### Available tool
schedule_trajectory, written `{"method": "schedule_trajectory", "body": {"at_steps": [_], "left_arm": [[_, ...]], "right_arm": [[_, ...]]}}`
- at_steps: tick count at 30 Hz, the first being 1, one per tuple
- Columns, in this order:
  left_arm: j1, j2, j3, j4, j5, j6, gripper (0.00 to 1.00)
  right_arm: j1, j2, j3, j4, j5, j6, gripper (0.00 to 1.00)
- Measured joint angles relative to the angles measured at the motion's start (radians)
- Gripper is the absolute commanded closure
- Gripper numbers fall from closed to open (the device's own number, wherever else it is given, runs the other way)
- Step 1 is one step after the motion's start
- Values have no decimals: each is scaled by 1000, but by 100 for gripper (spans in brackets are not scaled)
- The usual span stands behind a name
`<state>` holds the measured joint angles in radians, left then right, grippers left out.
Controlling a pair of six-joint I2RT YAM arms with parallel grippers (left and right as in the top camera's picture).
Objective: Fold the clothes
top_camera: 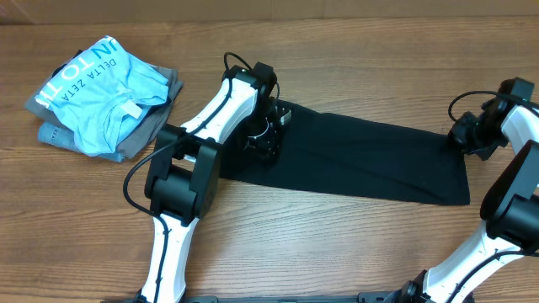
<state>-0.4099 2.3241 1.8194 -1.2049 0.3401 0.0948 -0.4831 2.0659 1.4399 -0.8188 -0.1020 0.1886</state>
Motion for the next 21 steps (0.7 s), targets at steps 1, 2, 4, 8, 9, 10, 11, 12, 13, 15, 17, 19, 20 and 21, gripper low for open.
{"method": "schedule_trajectory", "body": {"at_steps": [1, 2, 4, 8, 9, 10, 11, 12, 13, 15, 17, 19, 20, 21], "left_arm": [[2, -10, -17, 15, 0, -10, 63], [4, -16, -29, 23, 1, -16, 63], [6, -23, -43, 29, 3, -23, 63], [12, -27, -52, 29, 9, -37, 62], [13, -27, -53, 29, 8, -38, 62], [13, -27, -53, 29, 10, -38, 61], [14, -27, -53, 29, 11, -39, 59], [14, -27, -53, 29, 13, -41, 59], [14, -27, -53, 29, 15, -43, 58], [14, -27, -53, 29, 19, -45, 50], [14, -28, -52, 27, 27, -52, 49], [14, -28, -47, 20, 29, -56, 48], [15, -28, -42, 9, 26, -60, 48], [20, -19, -21, -21, -1, -63, 47]], "right_arm": [[-4, 1, 19, 2, -2, -6, 96], [-9, 2, 43, 4, -8, -10, 96], [-18, 2, 89, 6, -26, -14, 96], [-24, 2, 167, 29, -45, -24, 39], [-27, 2, 178, 35, -42, -25, 27], [-35, 2, 192, 33, -39, -26, 22], [-44, 2, 201, 26, -35, -27, 20], [-50, 2, 206, 19, -31, -30, 16], [-57, 2, 207, 2, -27, -31, 14], [-66, 2, 207, -60, -18, -31, 13], [-66, 2, 207, -93, -14, -32, 15], [-65, 2, 204, -140, -13, -32, 16], [-64, 2, 200, -157, -13, -32, 20], [-65, 3, 177, -185, -13, -32, 21]]}}
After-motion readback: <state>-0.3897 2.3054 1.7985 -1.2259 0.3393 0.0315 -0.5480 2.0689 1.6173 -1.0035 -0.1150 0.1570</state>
